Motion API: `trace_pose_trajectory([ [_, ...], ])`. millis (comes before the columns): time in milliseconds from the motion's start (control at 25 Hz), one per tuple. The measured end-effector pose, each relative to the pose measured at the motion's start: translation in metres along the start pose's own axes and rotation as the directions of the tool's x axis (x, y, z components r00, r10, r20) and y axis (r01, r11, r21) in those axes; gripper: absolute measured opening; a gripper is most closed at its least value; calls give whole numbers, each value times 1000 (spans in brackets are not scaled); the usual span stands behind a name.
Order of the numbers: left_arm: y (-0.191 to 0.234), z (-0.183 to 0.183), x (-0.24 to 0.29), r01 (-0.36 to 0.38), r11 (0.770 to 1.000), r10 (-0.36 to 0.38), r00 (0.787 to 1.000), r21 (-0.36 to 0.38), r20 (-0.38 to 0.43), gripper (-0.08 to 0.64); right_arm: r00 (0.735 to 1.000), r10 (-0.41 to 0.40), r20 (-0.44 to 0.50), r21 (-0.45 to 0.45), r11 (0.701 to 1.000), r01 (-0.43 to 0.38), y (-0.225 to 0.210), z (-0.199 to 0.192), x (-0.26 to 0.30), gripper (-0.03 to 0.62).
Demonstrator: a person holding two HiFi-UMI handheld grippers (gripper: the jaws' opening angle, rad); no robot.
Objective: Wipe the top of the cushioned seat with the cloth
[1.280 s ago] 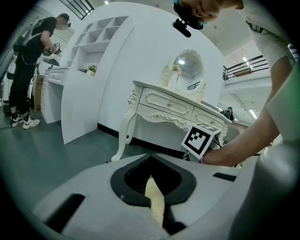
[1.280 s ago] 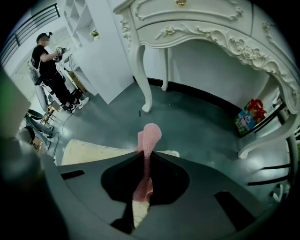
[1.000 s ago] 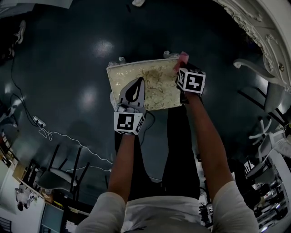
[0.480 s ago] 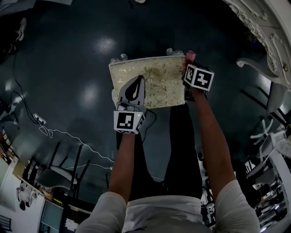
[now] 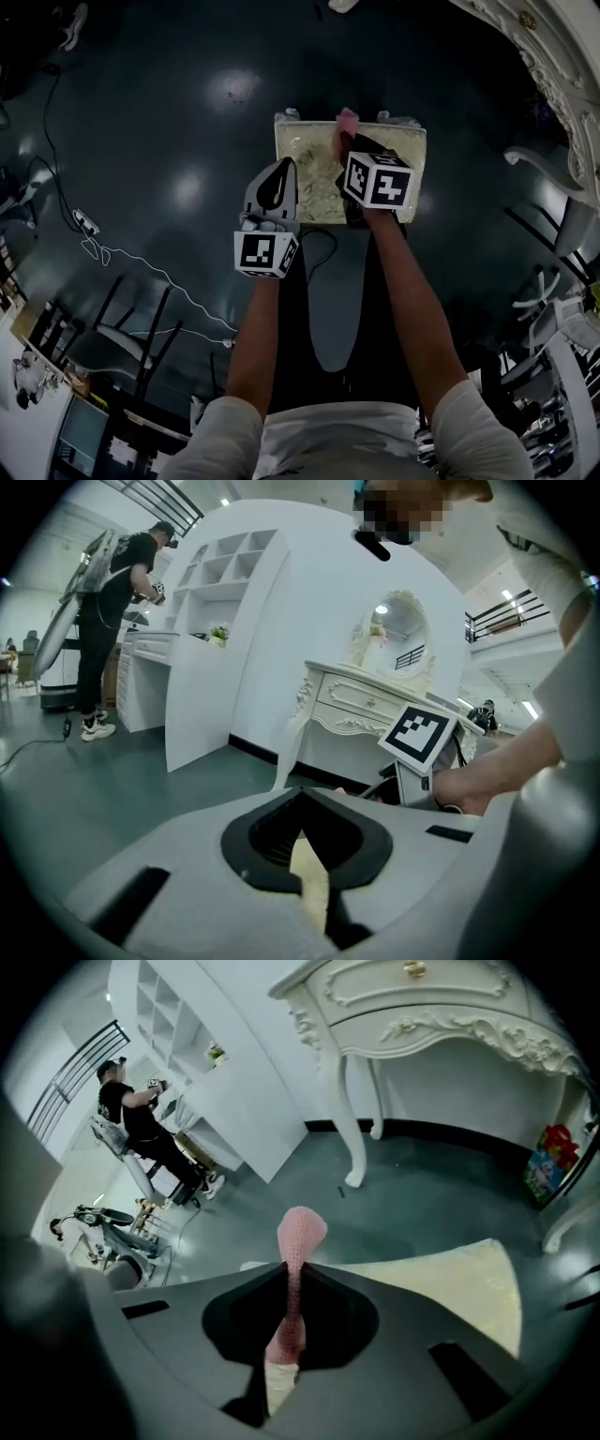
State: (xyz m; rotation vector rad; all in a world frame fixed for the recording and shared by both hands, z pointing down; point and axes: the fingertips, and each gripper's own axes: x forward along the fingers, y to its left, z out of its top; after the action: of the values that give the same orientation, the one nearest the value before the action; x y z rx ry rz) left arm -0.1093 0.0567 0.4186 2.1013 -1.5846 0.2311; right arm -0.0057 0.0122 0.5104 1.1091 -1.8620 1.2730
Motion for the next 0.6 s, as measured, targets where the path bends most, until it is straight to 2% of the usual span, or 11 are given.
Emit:
trace_pose_trajectory([
  [120, 33, 2, -21, -35, 999, 35, 999, 1, 2, 11, 997, 55, -49, -30, 998, -56, 57, -23, 25, 20],
  [280, 70, 2, -46, -76, 997, 76, 997, -2, 1, 11, 991, 80, -106, -75, 993, -88, 109, -46, 55, 19],
  [360, 86, 1, -56, -95, 995, 95, 995, 0, -1, 11, 989, 58, -135, -104, 992, -73, 122, -55, 70, 20],
  [480, 103, -2, -69, -127, 992, 127, 992, 17, -3, 11, 986, -19, -165, -174, 985, -10, 129, -63, 87, 20],
  [600, 112, -6, -75, -139, 990, 139, 990, 13, -6, 11, 977, -67, -201, -122, 992, 43, 121, -69, 98, 19],
])
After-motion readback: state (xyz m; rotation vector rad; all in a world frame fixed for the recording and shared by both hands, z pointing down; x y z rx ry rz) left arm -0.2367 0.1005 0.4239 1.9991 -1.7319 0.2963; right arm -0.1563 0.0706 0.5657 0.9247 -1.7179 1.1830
